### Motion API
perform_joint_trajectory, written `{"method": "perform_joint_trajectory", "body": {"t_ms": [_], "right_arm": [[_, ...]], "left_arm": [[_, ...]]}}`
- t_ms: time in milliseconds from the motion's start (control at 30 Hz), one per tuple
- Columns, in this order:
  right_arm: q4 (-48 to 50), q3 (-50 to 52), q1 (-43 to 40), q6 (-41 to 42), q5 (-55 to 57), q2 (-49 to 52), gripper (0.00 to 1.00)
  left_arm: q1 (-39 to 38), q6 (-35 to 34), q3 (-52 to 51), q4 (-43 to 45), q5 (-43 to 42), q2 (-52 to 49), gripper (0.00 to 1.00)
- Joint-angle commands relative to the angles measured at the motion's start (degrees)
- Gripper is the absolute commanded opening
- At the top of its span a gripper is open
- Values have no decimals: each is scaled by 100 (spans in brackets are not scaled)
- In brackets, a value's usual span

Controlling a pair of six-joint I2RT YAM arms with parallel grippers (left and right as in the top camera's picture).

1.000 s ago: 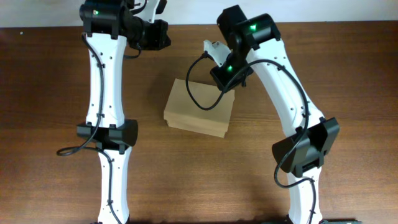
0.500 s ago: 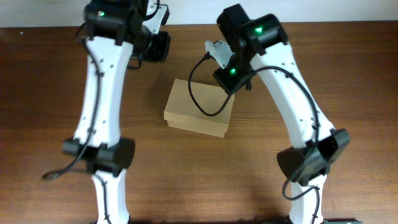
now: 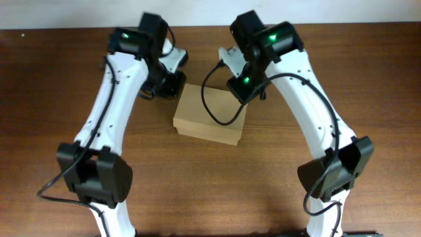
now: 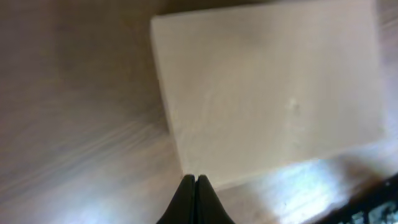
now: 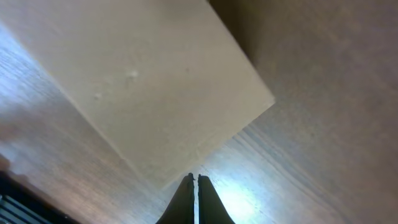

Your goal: Pack container

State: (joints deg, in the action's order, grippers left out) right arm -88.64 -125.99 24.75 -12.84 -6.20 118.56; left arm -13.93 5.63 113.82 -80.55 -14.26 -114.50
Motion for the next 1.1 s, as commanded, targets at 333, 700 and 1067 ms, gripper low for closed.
{"method": "perform_joint_trajectory", "body": {"t_ms": [333,700,1067], "right_arm": [[1296,2149,31,654,-221,0,4],[1971,2498,20,774,-214,-22,4],[1508,719,-286,776,-190,-35,4]], "left_arm": [[-17,214,-1884,1320,-422,-13,2],[-17,153,-2236,1620,-422,-9,2],[-15,133,-1099,890,-376,37,2]]}}
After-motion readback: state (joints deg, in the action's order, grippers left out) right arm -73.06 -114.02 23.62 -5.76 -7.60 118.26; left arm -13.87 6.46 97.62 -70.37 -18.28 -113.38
